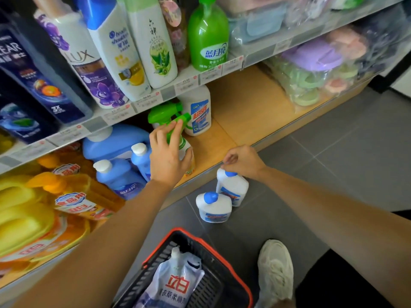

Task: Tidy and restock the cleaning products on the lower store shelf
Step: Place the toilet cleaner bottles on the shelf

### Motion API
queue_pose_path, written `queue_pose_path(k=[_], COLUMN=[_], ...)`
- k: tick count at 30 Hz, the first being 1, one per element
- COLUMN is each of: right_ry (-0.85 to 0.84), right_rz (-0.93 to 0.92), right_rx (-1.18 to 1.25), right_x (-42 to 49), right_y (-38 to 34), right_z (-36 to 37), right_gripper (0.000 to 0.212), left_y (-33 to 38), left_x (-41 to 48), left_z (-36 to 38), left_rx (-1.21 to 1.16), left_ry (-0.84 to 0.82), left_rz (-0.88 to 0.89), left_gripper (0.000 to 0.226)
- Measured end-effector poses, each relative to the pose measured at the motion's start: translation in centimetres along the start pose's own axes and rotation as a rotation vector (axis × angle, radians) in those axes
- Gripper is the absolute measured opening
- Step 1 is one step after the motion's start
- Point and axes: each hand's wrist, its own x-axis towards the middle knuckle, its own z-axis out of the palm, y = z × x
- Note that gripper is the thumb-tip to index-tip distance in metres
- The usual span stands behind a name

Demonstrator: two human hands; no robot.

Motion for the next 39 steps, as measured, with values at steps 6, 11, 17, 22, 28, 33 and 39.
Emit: queue_pose_path(k=[6,11,17,22,28,33,39], right_ry=[0.176,0.202,0.140,0.187,0.178,0.289,0.265], right_rz=[0.083,0.071,-0.021,-0.027,-0.028,-0.042,-0.090], right_rx=[0.124,0.305,0.485,0.444,0.392,0.333,0.244], right_x=[7.2,13.6,18.5,18.9,18.1,15.1,11.6], right_y=[-2.2,-2.7,-3.2,-1.8,-1.8,-1.4,-1.2], right_z=[-1.4,-1.2,0.2,0.1,-0.2,0.1,-0.8], right_gripper=[0.046,0.088,0.078,0.092,0.077,0.068,0.064], left_y=[0.2,-0.3,0.3,0.5,0.8,0.8,1.1], left_x=[0.0,-0.2,-0.3,-0.3,-0.4,-0.4,-0.5], left_z=[0.6,0.8,1.3,1.4,1.5,1.2,1.1], left_rx=[-0.003,0.002,-0.042,-0.047,-0.043,-0.068,-0.070], left_ry=[0.030,0.052,0.071,0.068,0.065,0.038,0.026], left_rz=[-0.059,-0.064,-0.108,-0.143,-0.156,-0.166,-0.166], left_gripper=[0.064,0.064,0.065,0.066,0.070,0.072,0.077])
